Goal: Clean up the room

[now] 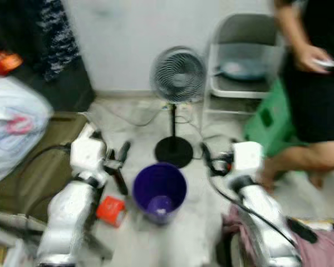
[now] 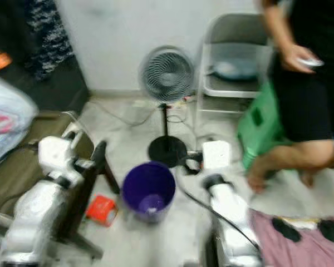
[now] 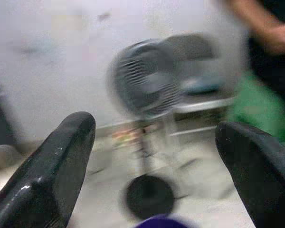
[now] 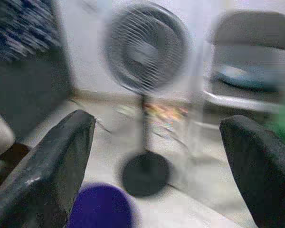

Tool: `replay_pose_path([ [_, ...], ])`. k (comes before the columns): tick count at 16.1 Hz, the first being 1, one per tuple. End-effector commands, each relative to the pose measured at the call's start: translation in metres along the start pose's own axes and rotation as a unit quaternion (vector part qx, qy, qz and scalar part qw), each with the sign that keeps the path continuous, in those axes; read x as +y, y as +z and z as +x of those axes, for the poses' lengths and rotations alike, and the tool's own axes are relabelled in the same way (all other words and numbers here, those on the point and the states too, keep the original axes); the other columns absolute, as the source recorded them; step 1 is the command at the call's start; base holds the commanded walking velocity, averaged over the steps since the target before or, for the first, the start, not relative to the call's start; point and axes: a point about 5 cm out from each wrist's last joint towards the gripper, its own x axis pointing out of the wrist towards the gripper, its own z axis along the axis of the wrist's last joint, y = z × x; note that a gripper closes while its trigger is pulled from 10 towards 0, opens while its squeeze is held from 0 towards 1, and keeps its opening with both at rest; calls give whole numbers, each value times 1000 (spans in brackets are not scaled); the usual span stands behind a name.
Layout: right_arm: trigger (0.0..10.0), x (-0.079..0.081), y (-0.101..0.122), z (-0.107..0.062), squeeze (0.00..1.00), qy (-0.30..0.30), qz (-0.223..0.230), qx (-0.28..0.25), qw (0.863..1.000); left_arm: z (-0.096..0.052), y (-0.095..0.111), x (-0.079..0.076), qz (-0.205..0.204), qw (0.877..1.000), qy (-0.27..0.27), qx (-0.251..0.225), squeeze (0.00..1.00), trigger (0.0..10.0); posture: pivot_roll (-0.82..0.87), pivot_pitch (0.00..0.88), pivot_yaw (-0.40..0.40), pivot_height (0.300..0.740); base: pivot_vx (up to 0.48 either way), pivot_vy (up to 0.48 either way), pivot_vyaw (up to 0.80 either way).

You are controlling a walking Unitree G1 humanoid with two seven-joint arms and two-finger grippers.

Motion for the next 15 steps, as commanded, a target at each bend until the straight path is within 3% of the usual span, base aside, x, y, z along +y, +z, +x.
replay_pose_path([
  [1, 10000, 8, 6, 5, 0, 8, 6, -15, 1000, -5, -1, 11, 16, 1000, 15, 5, 0, 10000, -63, 0, 31, 740, 292, 0, 0],
  [3, 10000, 9, 4, 9, 0, 9, 2, -15, 1000, -5, -7, 10, 14, 1000, 17, 11, 0, 10000, -63, 0, 32, 740, 399, 0, 0],
  [6, 10000, 15, 10, 26, 0, 19, 13, -30, 999, 3, -12, 14, 22, 999, 33, 15, 0, 10000, -51, 0, 42, 740, 0, 0, 0],
  [8, 10000, 24, 25, 46, 0, 32, 19, -56, 998, 14, -5, 21, 32, 998, 53, 1, 0, 10000, -33, 0, 47, 740, 0, 0, 0],
  [11, 10000, 28, 36, 57, 0, 39, 9, -78, 996, 21, 5, 28, 46, 996, 68, -18, 0, 10000, -11, 0, 32, 740, 0, 0, 0],
  [15, 10000, 33, 30, 61, 0, 57, -9, -75, 995, 20, -6, 27, 48, 996, 77, -12, 0, 10000, -17, 0, 35, 740, 0, 0, 700],
])
